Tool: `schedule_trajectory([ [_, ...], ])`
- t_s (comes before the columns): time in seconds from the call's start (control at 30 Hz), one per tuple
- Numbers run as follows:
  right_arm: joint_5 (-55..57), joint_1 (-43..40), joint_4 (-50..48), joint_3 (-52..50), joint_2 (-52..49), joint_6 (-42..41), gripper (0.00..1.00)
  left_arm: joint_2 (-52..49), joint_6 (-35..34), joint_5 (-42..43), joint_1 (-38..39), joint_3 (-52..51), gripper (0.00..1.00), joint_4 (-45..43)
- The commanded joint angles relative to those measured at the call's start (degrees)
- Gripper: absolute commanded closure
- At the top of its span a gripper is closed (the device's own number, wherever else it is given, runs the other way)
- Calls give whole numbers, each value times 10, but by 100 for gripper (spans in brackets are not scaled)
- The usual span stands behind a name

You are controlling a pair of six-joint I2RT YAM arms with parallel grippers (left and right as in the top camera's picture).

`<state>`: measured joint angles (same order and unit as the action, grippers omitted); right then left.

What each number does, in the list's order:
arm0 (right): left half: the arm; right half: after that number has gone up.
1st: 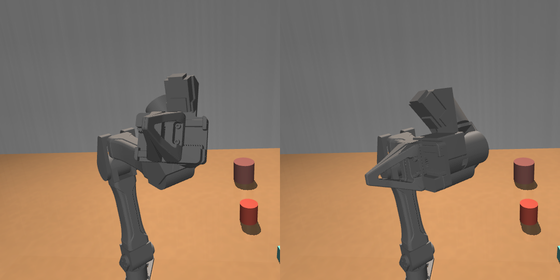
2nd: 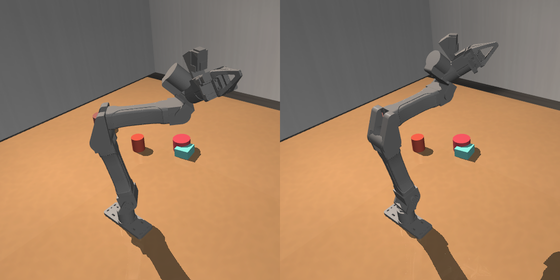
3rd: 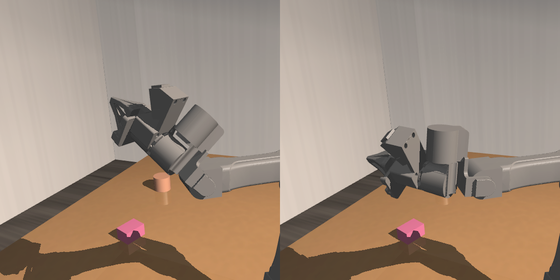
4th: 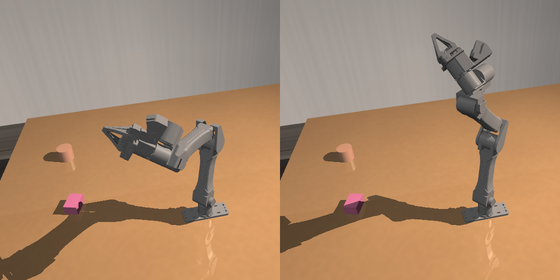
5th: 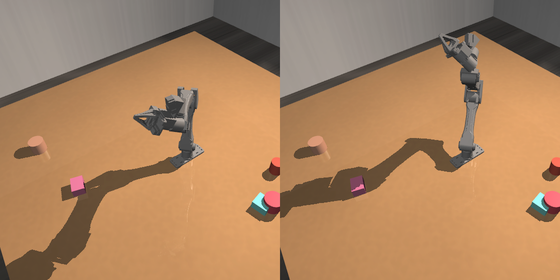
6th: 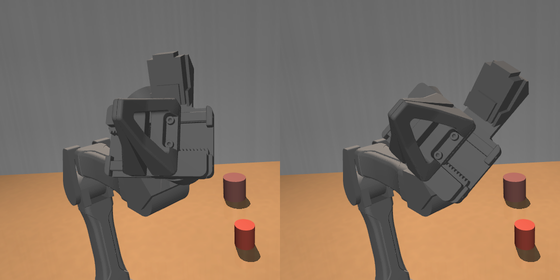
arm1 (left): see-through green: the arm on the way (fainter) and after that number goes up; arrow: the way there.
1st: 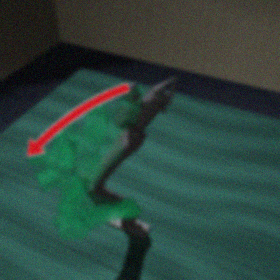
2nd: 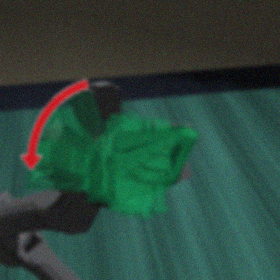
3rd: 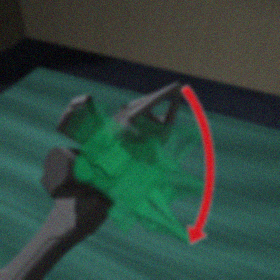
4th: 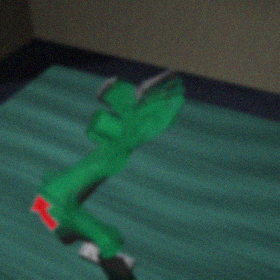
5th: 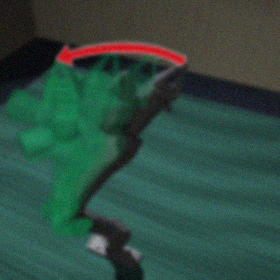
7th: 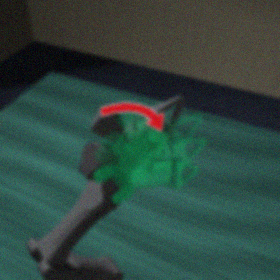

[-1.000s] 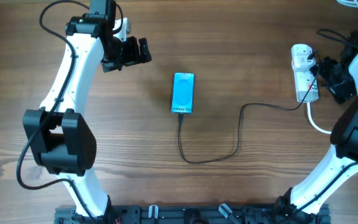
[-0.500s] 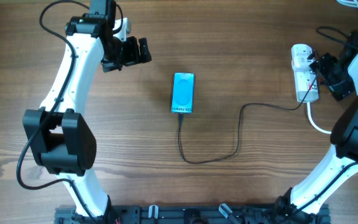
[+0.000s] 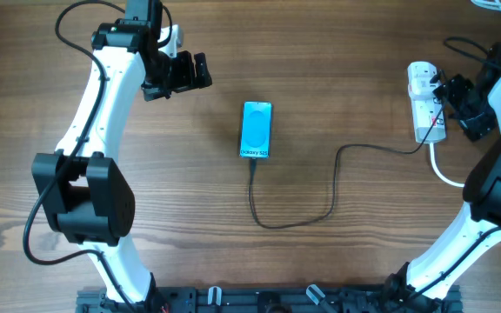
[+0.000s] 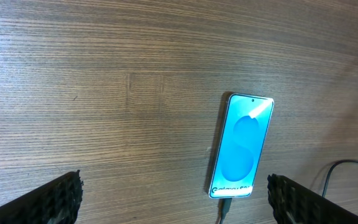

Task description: Plug charger to phone and switch on socket

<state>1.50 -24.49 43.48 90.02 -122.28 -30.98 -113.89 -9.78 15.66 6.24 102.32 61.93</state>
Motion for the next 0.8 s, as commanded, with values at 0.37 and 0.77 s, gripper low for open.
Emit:
schedule_trajectory([
  [0.37, -39, 19, 6, -8, -12, 41, 0, -5, -3, -6, -2, 0, 0, 0],
  [0.77, -39, -3, 80, 17, 32, 17, 0, -5, -3, -6, -2, 0, 0, 0],
])
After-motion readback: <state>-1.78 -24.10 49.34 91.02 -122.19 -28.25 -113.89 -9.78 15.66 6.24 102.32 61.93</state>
